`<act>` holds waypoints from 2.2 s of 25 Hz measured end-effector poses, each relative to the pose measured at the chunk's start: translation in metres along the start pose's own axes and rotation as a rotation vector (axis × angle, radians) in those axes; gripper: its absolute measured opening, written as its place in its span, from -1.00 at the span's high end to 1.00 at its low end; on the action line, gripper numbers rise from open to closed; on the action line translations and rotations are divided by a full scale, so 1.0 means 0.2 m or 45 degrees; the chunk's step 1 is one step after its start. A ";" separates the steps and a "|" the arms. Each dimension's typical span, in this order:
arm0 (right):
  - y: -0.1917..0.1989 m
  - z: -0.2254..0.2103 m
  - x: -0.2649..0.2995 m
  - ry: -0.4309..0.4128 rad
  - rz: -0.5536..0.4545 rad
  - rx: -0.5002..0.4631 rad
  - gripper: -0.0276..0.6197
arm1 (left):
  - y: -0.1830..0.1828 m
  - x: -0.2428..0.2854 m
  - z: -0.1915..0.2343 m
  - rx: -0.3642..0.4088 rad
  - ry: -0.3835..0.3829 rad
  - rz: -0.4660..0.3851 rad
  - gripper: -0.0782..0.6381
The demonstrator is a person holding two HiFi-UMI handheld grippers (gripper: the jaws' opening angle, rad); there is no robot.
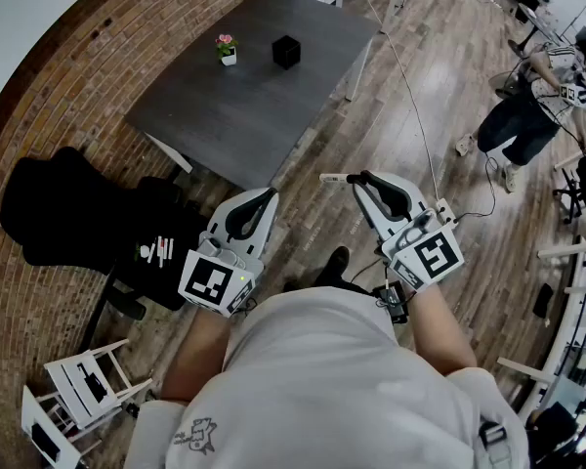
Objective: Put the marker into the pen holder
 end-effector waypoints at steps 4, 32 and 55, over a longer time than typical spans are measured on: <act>0.02 -0.06 0.01 -0.009 0.000 0.010 0.69 | 0.02 0.07 0.00 -0.003 0.001 0.009 0.75; 0.20 -1.15 0.06 0.011 -0.001 0.009 0.69 | 0.25 1.30 0.06 -0.042 0.084 0.090 0.75; 0.37 -1.52 1.00 -0.025 0.070 -0.019 0.69 | 0.37 1.69 0.98 -0.128 0.062 0.055 0.75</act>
Point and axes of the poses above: the fingertips, and each gripper's own axes: x forward along the fingers, z to its left, y out of its underside, the point moved 1 cm from there along -x, backward along the fingers, and after that the axes turned 5 degrees about -z, right-handed, at the moved point
